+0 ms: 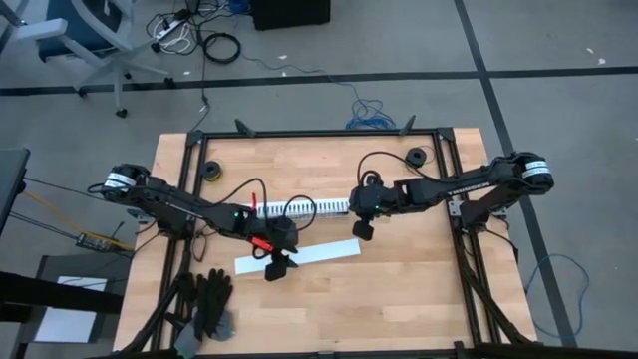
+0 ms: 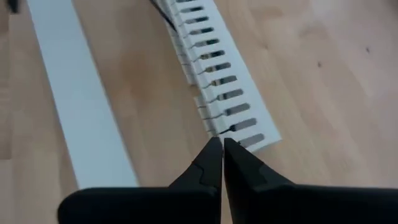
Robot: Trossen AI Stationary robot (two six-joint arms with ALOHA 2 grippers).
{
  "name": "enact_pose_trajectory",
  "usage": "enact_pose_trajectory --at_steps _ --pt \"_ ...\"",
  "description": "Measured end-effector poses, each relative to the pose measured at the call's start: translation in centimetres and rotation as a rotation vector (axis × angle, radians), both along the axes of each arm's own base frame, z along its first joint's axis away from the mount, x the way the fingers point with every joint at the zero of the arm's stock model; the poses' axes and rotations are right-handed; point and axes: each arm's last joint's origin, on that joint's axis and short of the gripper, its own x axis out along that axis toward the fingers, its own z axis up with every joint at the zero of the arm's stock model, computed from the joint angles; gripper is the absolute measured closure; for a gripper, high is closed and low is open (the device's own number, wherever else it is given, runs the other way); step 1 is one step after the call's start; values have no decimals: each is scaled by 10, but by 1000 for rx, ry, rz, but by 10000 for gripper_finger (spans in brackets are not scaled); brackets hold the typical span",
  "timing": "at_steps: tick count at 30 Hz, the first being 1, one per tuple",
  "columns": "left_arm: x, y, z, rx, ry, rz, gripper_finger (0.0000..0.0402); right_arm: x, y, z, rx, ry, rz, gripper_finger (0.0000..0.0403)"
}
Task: Ziptie cables
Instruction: Close the white cable duct
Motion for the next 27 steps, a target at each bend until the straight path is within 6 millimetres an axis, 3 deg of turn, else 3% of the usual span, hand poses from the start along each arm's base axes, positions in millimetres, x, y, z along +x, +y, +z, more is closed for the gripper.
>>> enact_pose_trajectory --at_steps 7,14,19,22,27 --pt "-10 -7 2 9 53 -24 218 6 0 7 -78 -69 73 380" --pt "-45 -3 7 250 115 86 220 11 1 13 -82 -144 81 337" --pt "-72 1 13 333 8 165 220 12 1 14 -107 -157 102 305" --pt "-82 2 14 292 -114 222 220 15 2 15 -138 -176 134 288" --pt "-89 3 -6 211 -227 262 220 27 3 7 -191 -152 200 271"
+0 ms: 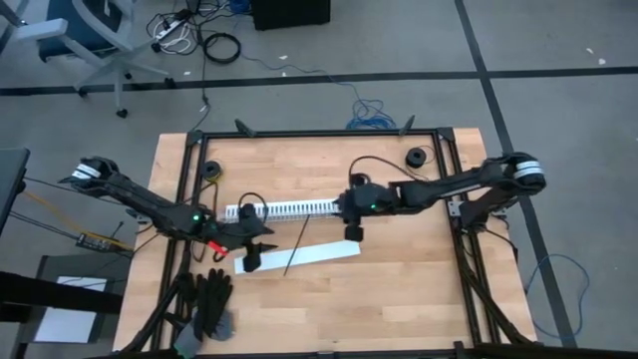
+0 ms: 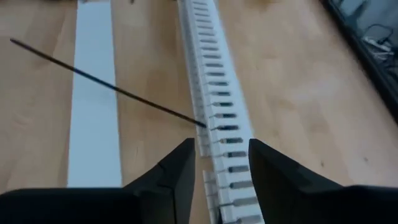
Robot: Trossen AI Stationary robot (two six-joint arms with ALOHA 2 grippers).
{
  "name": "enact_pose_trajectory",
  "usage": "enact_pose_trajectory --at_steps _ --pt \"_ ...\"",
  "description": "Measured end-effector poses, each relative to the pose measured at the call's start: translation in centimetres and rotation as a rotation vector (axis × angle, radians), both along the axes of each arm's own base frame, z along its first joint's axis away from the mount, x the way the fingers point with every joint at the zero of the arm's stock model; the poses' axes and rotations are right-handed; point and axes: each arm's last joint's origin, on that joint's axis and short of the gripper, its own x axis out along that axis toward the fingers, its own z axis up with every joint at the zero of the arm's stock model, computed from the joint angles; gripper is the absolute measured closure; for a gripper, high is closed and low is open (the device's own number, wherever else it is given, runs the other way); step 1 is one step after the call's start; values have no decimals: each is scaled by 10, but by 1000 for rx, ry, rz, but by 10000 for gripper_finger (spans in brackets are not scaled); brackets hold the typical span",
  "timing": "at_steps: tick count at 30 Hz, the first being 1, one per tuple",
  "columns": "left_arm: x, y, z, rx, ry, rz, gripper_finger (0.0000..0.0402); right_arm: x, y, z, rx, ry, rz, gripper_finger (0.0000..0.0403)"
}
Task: Ziptie cables
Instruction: Close the white cable duct
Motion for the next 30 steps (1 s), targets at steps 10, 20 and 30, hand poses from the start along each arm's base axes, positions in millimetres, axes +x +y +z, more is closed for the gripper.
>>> enact_pose_trajectory --at_steps 10,20,30 --pt "-3 -7 -14 -88 -44 28 220 42 4 -38 -254 310 35 280" --pt "-6 -24 -2 -66 -172 -26 220 55 2 -54 -357 415 64 290" --pt "-9 -27 -1 -41 -184 -10 220 58 -3 -68 -465 466 -28 302"
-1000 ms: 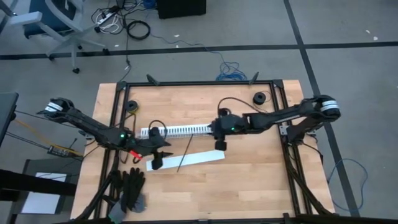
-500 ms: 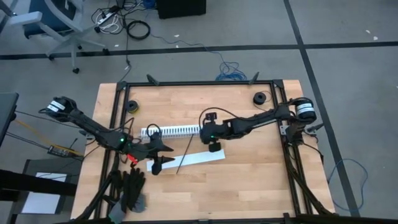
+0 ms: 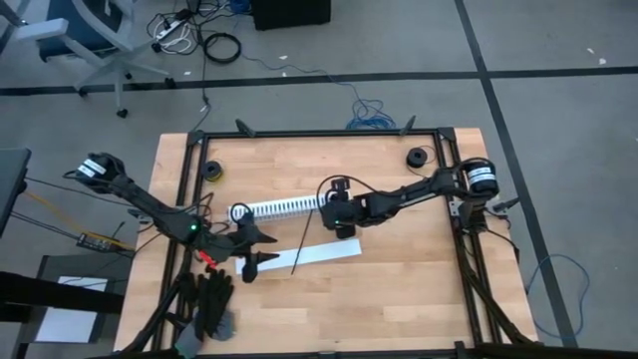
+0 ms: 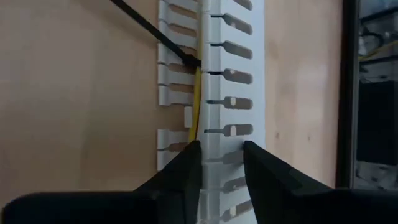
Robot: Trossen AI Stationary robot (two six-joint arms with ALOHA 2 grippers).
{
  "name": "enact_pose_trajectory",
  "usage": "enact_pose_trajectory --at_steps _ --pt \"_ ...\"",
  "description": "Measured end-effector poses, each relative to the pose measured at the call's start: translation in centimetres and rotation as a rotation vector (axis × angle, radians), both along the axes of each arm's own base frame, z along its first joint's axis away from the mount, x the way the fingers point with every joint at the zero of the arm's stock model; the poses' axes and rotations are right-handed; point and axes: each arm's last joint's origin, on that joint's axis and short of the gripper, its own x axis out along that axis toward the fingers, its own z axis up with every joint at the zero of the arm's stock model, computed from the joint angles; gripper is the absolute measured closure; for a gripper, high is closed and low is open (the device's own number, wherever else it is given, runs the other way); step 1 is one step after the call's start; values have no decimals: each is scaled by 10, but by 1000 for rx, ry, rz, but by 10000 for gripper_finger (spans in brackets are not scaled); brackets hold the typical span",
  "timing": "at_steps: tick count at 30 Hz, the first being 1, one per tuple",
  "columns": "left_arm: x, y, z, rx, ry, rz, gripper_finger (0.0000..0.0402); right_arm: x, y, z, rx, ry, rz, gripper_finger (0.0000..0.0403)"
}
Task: Ziptie cables
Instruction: Close the white cable duct
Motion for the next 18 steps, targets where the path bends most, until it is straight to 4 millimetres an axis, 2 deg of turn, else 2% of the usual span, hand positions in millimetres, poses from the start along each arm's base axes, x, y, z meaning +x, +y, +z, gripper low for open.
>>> enact_pose_trajectory --at_steps 6,11,18 --pt "0 0 0 -2 -2 1 220 1 -10 1 5 -39 -68 389" --pt "0 0 0 -1 -2 1 220 -2 -16 -2 87 -41 -103 399" --pt "0 0 0 19 0 -8 220 -17 -25 30 257 -142 -234 401"
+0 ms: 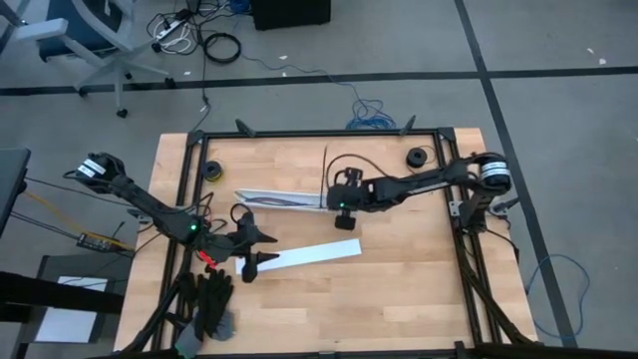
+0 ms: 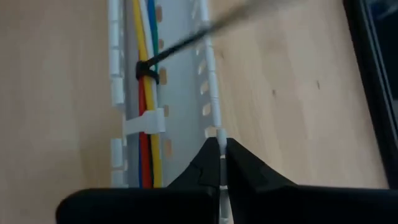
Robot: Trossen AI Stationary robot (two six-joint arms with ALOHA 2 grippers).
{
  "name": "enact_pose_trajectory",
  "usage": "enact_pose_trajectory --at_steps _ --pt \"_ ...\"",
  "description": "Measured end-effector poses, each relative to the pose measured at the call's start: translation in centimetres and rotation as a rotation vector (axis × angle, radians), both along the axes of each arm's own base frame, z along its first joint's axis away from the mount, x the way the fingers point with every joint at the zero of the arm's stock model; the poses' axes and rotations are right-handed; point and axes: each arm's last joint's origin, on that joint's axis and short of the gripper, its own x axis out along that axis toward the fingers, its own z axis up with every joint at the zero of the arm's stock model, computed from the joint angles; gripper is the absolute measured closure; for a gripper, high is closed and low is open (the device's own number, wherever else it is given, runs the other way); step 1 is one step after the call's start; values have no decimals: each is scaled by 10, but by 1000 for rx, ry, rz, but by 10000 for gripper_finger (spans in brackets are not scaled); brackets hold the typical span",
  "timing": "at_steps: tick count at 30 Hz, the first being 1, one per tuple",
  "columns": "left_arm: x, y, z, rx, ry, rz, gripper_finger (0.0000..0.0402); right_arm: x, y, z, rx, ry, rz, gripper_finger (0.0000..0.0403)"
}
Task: Ziptie cables
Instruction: Close the white cable duct
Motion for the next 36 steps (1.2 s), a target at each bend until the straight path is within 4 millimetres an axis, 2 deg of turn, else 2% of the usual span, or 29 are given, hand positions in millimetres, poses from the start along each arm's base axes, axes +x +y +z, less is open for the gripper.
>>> enact_pose_trajectory --at_steps 3,6,10,13,17,23,29,32,36 --pt "0 1 0 25 -8 25 220 -13 -4 16 69 -14 -69 402" --pt "0 2 1 45 -14 38 220 -27 -8 23 126 7 -174 402" --pt "1 2 2 49 -31 59 220 -43 -9 24 201 60 -349 402" --pt "2 2 3 45 -44 62 220 -51 -2 21 248 79 -473 402" --pt "2 3 4 56 -51 81 220 -51 20 21 309 19 -554 402" --pt "3 2 6 85 -72 70 220 -42 62 24 455 -127 -524 392" --pt "3 2 8 100 -86 61 220 -27 98 35 556 -280 -289 374" --pt "3 2 8 101 -92 60 220 -27 106 36 556 -301 -260 363" --pt "3 2 8 113 -90 53 220 -26 106 29 539 -277 -283 343"
